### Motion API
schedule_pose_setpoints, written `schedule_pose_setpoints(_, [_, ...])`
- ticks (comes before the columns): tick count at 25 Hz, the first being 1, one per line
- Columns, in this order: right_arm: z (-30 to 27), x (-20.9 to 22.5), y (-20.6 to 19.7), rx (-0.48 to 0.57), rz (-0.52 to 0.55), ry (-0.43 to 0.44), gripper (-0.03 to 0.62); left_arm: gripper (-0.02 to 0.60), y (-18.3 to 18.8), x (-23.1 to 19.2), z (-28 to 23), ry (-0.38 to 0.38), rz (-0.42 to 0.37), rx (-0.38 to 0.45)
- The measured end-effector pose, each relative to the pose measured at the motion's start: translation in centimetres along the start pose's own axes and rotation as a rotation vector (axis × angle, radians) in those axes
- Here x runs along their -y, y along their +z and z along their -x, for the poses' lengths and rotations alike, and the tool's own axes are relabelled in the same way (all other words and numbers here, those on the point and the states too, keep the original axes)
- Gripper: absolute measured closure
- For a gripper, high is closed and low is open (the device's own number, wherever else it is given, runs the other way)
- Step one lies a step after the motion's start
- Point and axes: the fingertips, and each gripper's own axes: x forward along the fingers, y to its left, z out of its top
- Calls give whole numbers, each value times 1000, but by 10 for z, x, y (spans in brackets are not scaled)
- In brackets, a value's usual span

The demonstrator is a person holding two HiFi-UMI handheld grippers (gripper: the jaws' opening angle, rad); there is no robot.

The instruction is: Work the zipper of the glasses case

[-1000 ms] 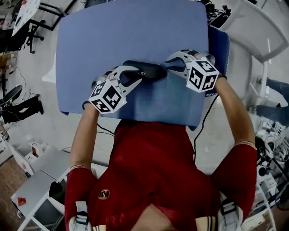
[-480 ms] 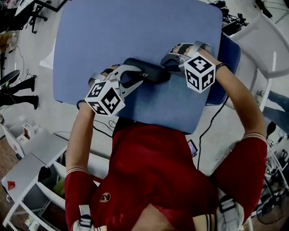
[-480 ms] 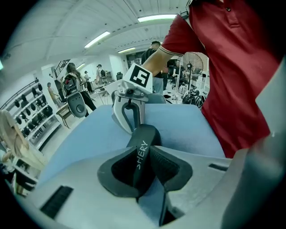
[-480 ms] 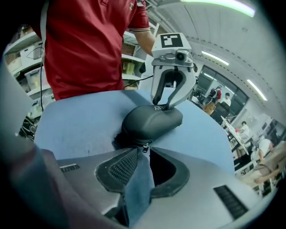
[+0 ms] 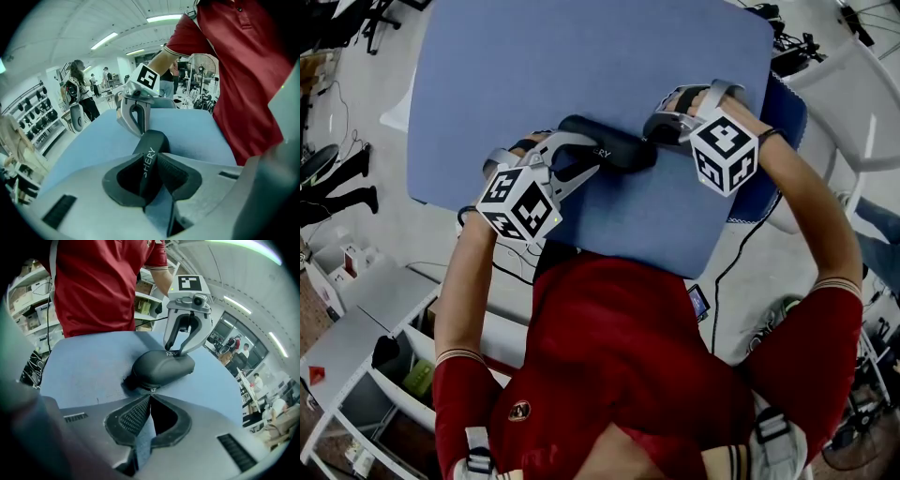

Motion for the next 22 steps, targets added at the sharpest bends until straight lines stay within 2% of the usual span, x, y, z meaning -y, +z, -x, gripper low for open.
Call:
schedule_pose_setpoints(10, [6, -12, 4, -38, -178, -19, 594, 506, -1, -2, 2, 13, 23, 8])
schedule_pose_setpoints(17, [6, -23, 11, -90, -358, -118, 594, 506, -2, -3, 1, 5, 17, 18])
schedule_pose_setpoints(22, [0, -17, 37, -146, -493, -205, 594, 506, -9, 1, 22, -17, -12, 37])
